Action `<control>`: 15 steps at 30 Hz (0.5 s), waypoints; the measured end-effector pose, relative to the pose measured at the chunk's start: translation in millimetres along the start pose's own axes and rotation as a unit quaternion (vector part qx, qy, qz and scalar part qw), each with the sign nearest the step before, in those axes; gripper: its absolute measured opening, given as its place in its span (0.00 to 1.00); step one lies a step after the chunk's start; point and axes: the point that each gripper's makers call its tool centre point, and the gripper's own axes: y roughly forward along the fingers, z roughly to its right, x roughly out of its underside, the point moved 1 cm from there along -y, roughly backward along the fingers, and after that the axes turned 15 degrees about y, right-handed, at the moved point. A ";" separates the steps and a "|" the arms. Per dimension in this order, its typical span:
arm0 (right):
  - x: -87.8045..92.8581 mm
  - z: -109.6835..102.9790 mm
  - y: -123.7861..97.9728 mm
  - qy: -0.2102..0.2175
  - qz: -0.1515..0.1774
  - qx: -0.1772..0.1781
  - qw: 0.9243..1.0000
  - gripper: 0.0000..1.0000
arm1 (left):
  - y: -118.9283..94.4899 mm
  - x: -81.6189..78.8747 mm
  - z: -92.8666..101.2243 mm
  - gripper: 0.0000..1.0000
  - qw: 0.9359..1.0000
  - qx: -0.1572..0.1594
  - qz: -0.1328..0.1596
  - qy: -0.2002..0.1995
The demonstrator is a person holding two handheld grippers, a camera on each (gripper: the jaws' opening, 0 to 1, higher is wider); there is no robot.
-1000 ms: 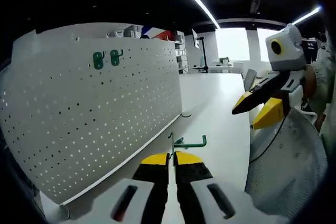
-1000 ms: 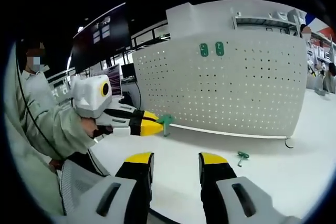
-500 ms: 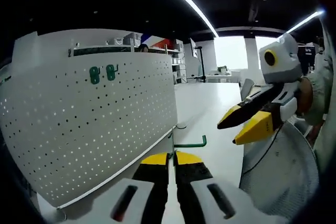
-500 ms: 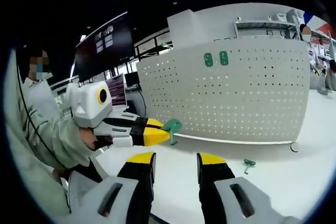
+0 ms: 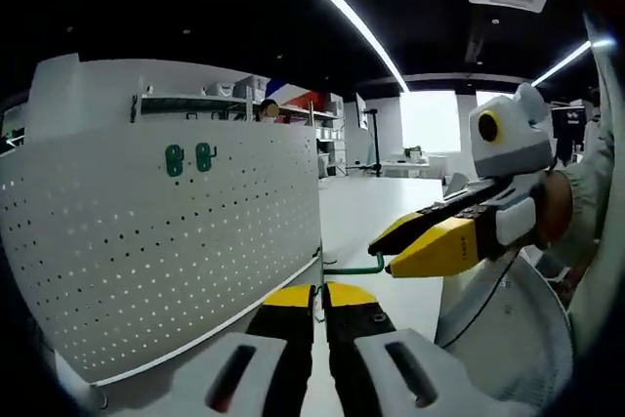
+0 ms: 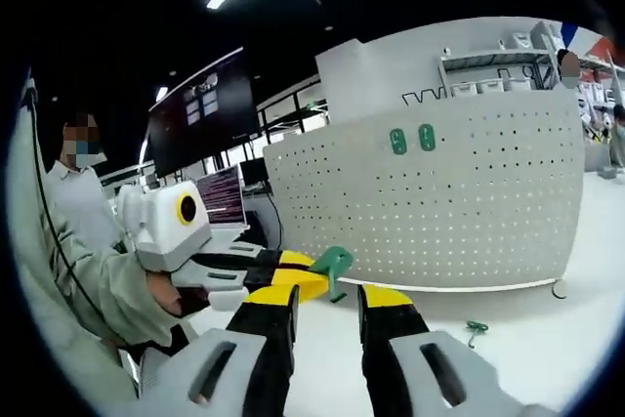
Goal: Insert the hook assembly into the mounting plate slot until the hook locks in place.
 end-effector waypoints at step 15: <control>-16.7 -6.9 1.7 0.051 0.035 -0.023 0.998 0.15 | -4.2 -28.1 3.8 0.03 0.998 -0.003 0.055 -0.020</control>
